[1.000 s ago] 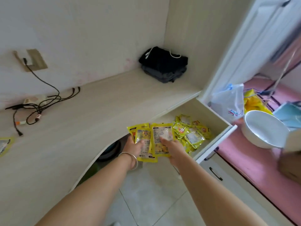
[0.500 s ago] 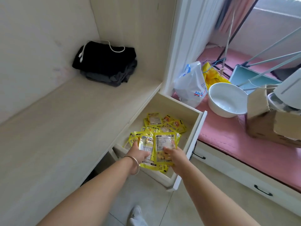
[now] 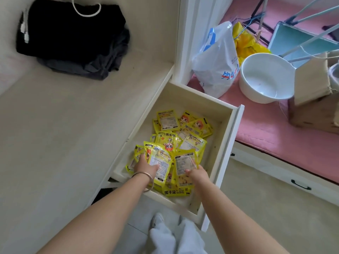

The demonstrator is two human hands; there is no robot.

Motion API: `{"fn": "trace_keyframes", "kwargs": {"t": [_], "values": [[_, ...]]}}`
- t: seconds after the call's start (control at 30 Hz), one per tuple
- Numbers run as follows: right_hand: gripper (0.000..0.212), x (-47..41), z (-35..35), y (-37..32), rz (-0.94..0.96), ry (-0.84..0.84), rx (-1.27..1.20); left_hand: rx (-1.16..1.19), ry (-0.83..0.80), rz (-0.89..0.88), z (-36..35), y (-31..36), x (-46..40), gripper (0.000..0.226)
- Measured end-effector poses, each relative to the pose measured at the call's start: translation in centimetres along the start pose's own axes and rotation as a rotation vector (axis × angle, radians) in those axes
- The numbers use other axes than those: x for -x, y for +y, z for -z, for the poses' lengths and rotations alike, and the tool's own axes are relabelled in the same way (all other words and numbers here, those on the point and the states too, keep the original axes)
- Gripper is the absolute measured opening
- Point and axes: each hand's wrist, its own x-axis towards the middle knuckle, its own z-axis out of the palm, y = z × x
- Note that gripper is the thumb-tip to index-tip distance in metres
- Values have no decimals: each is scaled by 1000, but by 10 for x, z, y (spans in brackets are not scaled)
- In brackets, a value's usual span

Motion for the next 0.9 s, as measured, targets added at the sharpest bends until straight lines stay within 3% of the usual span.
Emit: {"fn": "trace_keyframes", "kwargs": {"t": [0.2,0.43,0.7,0.9], "values": [[59,-22,-4,7,-100,-5,67,-75,-36,32,-19,-2,-23,76],[48,-28,-9,9,-163,22,18,-152,-17,27,-17,-6,-33,72],[66,1,-16,-22,-48,175,207,-136,79,-73,9,4,-15,60],[58,40,-23,-55,153,34,271,73,130,-186,36,8,28,30]]}}
